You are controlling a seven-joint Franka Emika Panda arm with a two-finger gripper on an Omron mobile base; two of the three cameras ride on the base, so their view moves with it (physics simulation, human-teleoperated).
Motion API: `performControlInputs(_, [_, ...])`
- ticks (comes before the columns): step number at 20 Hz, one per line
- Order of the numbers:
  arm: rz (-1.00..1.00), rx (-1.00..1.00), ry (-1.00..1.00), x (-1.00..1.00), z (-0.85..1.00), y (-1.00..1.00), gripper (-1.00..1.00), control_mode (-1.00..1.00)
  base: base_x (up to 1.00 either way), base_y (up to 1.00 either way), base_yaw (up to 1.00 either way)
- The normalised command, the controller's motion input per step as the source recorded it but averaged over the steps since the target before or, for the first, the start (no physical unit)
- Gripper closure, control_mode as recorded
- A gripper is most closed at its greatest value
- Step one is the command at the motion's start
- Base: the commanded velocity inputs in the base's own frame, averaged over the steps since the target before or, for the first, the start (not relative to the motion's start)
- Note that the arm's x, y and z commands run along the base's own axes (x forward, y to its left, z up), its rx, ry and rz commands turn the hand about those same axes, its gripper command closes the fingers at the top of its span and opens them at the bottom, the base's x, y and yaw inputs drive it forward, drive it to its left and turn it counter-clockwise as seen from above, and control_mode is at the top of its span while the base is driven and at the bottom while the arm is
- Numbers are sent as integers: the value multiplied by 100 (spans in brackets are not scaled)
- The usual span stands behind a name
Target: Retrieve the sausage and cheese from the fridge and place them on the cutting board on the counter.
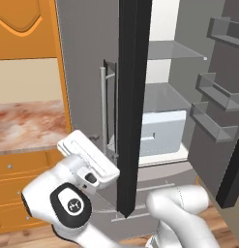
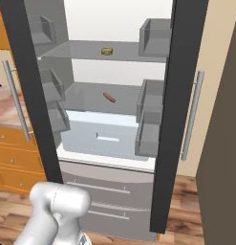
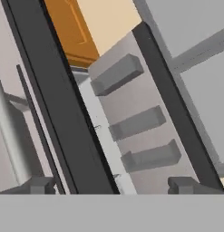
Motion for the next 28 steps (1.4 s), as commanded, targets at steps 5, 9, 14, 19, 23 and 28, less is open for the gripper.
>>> performControlInputs(5, [20,17,0,-42,0,-52,-100,-100,0,0,0])
performControlInputs(9, [17,19,0,-9,-1,-64,-100,-100,0,0,0])
performControlInputs(14, [26,24,0,-17,0,-61,-100,-100,0,0,0])
performControlInputs(19, [41,12,-2,0,0,-58,-100,-100,0,0,0])
performControlInputs(23, [52,21,-5,19,0,-84,-100,-100,0,0,0])
performControlInputs(28, [55,14,-15,61,-1,-59,-100,-100,0,0,0])
